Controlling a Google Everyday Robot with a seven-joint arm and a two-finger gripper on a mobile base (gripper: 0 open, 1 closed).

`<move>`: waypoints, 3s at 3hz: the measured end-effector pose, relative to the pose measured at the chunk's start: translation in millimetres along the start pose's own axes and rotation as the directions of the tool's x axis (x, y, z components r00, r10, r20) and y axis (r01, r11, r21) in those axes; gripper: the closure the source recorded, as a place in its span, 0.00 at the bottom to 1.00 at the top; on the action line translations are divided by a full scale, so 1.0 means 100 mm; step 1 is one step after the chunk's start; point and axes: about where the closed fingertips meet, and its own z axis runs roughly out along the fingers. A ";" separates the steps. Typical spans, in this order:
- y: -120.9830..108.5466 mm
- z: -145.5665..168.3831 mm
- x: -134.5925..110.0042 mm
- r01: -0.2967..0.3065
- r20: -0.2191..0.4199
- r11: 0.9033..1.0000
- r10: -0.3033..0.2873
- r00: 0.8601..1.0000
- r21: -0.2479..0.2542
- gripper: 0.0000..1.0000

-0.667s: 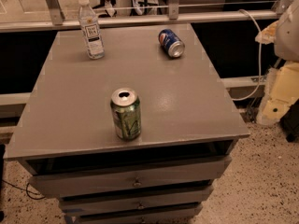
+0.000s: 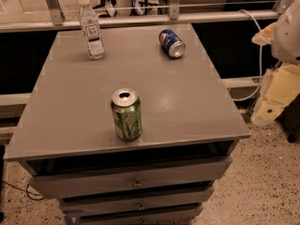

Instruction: Move green can near blue plastic bottle

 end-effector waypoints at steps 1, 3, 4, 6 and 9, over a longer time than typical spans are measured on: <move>0.03 0.21 -0.23 -0.021 0.129 0.999 0.024 0.991 -0.024 0.00; 0.05 0.62 -1.28 0.011 0.547 0.996 0.037 0.836 -0.085 0.00; 0.15 0.48 -1.59 0.026 0.630 0.992 0.059 0.774 -0.124 0.00; 0.34 0.79 -1.53 -0.007 0.681 0.988 0.110 0.724 -0.153 0.00; 0.58 1.55 -1.86 -0.020 0.801 0.969 0.216 0.559 -0.248 0.00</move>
Offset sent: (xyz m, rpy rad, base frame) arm 0.0498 0.1784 -0.0006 0.7887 -0.0949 0.1886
